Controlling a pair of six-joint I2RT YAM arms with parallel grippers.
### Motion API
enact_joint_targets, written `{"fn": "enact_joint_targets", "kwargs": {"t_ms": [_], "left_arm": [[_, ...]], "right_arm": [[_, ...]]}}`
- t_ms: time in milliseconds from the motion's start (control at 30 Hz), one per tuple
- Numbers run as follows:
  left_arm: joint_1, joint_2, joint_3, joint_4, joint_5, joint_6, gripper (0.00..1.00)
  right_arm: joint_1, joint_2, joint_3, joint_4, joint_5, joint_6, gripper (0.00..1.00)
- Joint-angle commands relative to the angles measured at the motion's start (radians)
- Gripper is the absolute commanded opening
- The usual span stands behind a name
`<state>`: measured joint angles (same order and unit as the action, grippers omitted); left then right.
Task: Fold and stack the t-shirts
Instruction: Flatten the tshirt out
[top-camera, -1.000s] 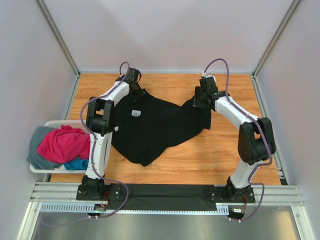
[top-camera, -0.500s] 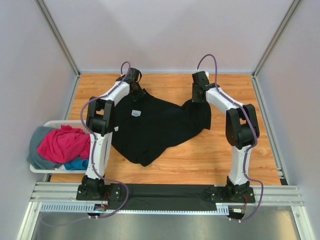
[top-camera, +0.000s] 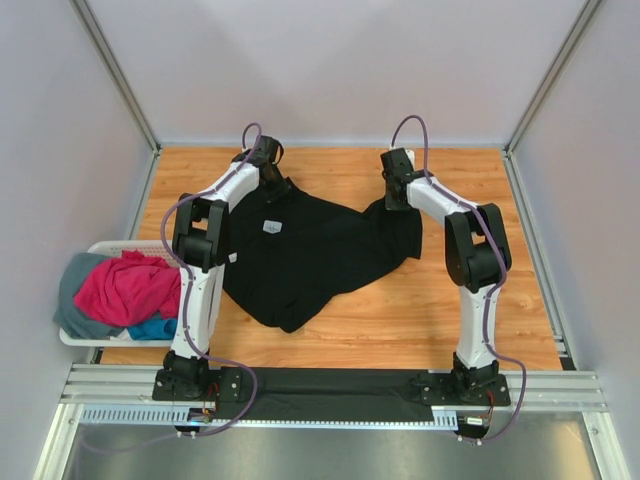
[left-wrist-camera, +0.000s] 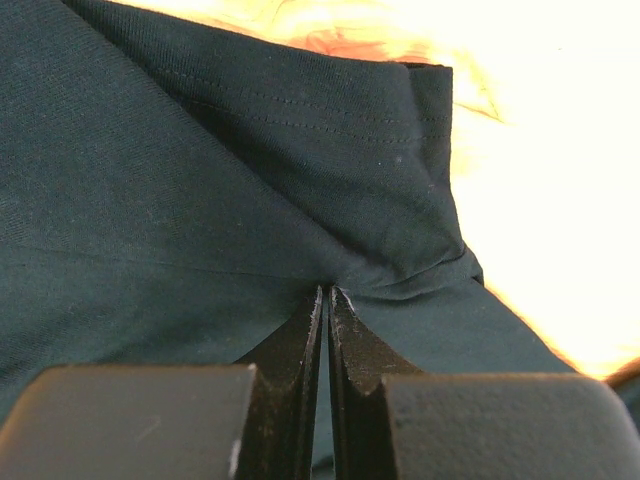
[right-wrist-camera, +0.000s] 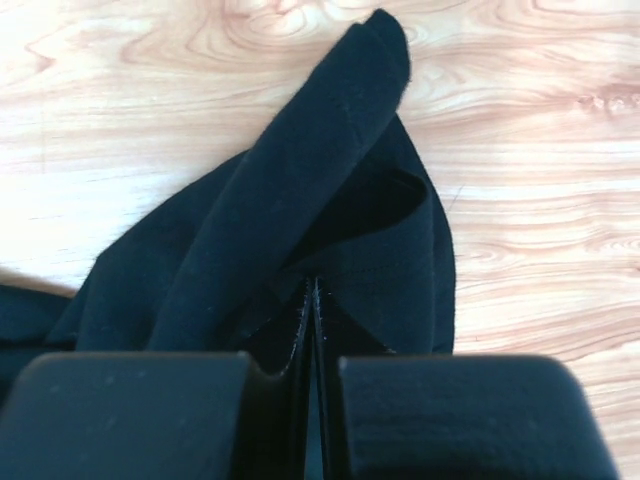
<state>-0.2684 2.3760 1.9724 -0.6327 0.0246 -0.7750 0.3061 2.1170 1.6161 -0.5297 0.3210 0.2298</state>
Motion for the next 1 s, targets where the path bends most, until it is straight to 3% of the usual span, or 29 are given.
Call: {"fn": "enact_joint_targets", "kwargs": {"t_ms": [0,200,333,400,467,500,967], "left_arm": [[0.005,-0.023,0.013,-0.085,-0.023,0.037,0.12],[0.005,-0.023,0.013,-0.087,-0.023,0.028,0.12],[0.005,-0.023,0.014,-0.082,-0.023,0.028,0.12],[0.005,-0.024,0.011,-0.082,-0.023,0.026,0.12],[0.005,-0.026,0.009,-0.082,-0.023,0.026,0.12],[0.005,-0.027,0.008,-0.082,-0.022,0.026,0.12],[0.009,-0.012,0.022,-0.085,-0.022,0.045,0.12]], "right_arm": [[-0.005,-0.061,-0.027,0.051,0.056,-0.014,0.00],[-0.032,-0.187,-0.113,0.074,0.095,-0.021,0.00],[-0.062,-0.249,-0.198,0.105,-0.046,-0.029,0.01],[-0.059,-0.261,-0.228,0.146,-0.120,-0.072,0.16],[-0.035,-0.259,-0.248,0.166,-0.128,-0.113,0.43],[-0.026,-0.253,-0.248,0.169,-0.106,-0.127,0.47],[0.027,-0.020,-0.029,0.067,0.002,-0.162,0.51]]}}
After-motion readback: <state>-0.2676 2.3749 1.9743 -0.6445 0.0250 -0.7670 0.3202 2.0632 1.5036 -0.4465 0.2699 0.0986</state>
